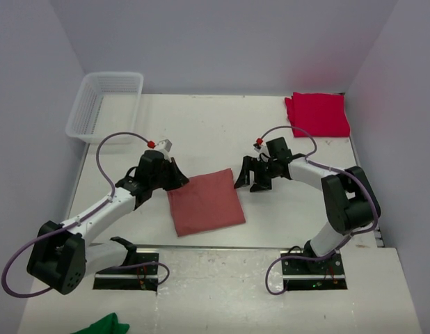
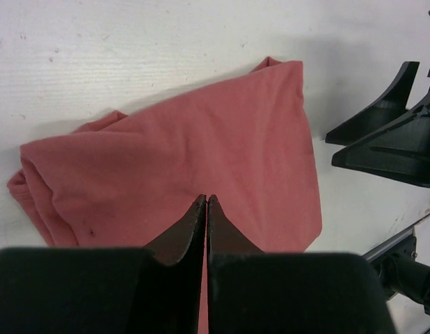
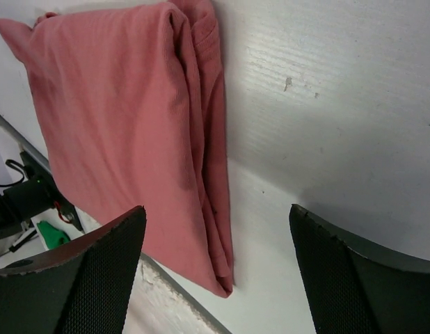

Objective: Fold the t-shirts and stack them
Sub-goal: Smooth out wrinkles on the folded tshirt, then put the neatly folded tshirt into the corner of the board with the right arm

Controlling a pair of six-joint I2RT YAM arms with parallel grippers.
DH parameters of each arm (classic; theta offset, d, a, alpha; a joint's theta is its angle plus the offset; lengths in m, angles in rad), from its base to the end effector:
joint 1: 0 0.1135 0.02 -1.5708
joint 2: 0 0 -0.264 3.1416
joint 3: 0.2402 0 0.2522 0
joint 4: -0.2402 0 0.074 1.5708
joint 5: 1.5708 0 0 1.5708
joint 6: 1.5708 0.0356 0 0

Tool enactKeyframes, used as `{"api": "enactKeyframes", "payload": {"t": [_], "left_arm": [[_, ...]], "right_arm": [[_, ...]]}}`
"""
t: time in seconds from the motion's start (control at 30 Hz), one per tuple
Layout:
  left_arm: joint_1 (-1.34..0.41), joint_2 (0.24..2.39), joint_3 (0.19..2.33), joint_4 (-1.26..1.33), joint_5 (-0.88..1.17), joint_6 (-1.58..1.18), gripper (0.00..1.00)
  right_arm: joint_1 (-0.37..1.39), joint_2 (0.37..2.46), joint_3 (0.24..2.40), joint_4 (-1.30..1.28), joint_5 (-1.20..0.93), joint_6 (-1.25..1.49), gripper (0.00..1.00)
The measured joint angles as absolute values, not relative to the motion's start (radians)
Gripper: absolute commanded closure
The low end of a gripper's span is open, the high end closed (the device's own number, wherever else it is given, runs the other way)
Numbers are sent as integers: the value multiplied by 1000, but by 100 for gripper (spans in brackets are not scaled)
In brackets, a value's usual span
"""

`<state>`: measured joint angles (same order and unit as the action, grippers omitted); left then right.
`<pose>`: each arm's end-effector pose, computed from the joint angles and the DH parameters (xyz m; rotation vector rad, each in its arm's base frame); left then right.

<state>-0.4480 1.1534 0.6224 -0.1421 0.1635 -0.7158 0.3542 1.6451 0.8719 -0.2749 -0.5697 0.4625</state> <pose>0.2137 -0.1091 0.2145 -0.2227 2.3504 -0.7860 0.2829 0.1251 0.1585 -0.0652 2.7170 1.0159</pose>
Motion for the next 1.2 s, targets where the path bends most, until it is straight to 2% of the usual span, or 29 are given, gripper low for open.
{"api": "enactKeyframes", "payload": {"t": [0.83, 1.2], "left_arm": [[-455, 1277, 562, -156, 118, -741, 100], [-458, 1305, 558, -144, 124, -741, 100]], "right_arm": [[361, 1702, 870, -254, -636, 471, 16], [537, 1794, 952, -226, -640, 559, 17]]}}
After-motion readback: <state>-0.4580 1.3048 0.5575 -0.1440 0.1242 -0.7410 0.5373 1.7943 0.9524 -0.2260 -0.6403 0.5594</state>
